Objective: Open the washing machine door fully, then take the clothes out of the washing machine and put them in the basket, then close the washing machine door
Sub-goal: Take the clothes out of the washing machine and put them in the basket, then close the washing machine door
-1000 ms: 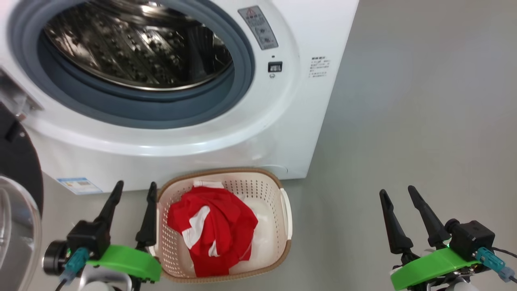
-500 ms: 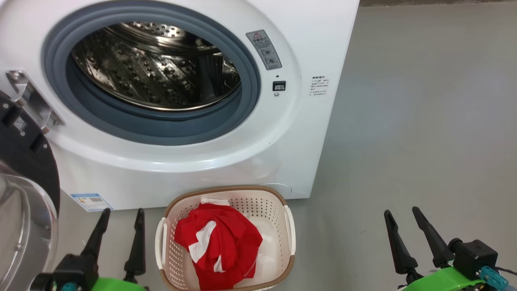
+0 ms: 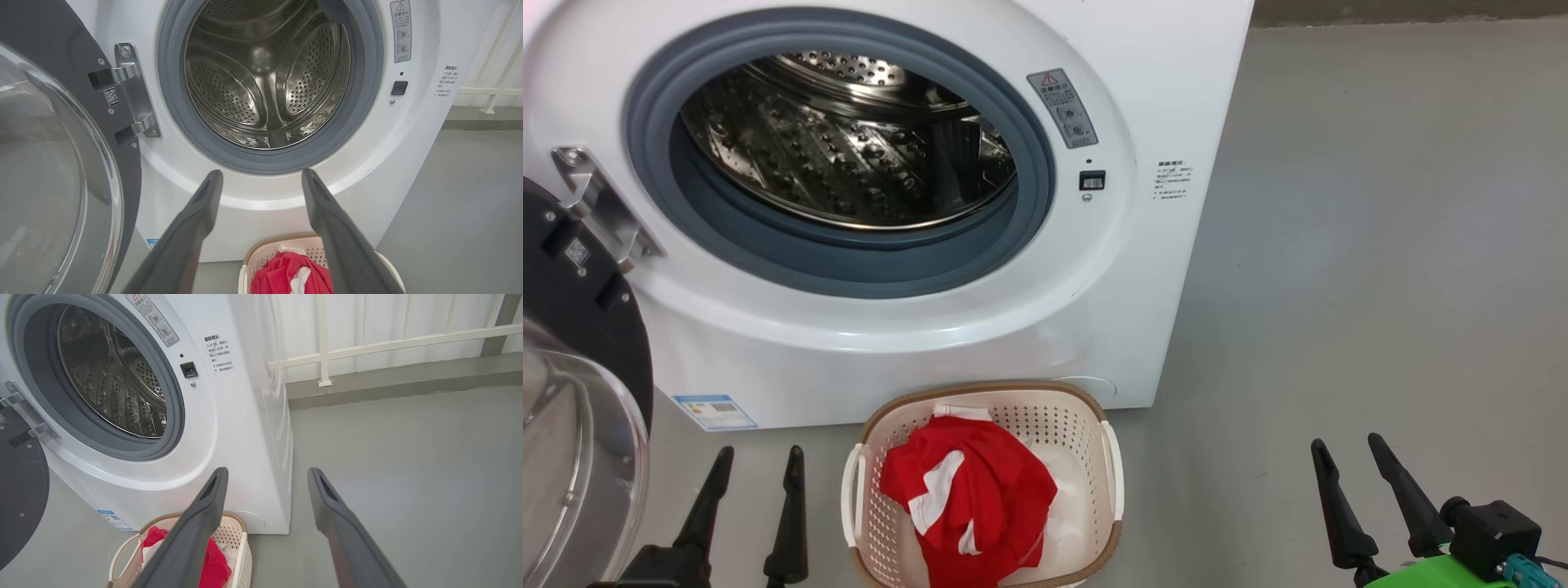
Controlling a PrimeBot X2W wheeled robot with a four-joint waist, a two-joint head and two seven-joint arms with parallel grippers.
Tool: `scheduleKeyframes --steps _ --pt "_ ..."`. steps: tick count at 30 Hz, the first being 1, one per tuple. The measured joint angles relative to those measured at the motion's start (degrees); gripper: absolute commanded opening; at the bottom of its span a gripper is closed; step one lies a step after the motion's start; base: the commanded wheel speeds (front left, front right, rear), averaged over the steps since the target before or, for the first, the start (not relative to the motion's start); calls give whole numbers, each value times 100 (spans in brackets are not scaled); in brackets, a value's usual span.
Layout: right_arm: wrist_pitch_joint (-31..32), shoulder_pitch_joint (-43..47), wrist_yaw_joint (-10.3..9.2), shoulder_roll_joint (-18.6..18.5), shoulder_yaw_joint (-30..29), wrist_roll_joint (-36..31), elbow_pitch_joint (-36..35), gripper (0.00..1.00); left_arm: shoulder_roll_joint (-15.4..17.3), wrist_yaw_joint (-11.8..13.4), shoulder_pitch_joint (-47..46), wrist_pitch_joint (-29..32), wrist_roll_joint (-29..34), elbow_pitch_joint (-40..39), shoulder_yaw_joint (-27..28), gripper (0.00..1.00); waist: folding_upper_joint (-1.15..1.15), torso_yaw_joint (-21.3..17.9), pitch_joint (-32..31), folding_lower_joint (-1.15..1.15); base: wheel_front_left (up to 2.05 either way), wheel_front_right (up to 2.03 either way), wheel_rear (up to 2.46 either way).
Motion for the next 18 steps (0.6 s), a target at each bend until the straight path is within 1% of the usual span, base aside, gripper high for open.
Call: scheduleKeyframes --steps 14,18 --pt "0 0 0 3 -20 0 -5 100 -24 0 0 0 -1 -23 44 100 0 -11 11 0 -1 1 0" --pt "0 0 0 3 -21 0 -9 100 -26 0 -1 0 1 -23 55 100 0 -6 23 0 -41 41 0"
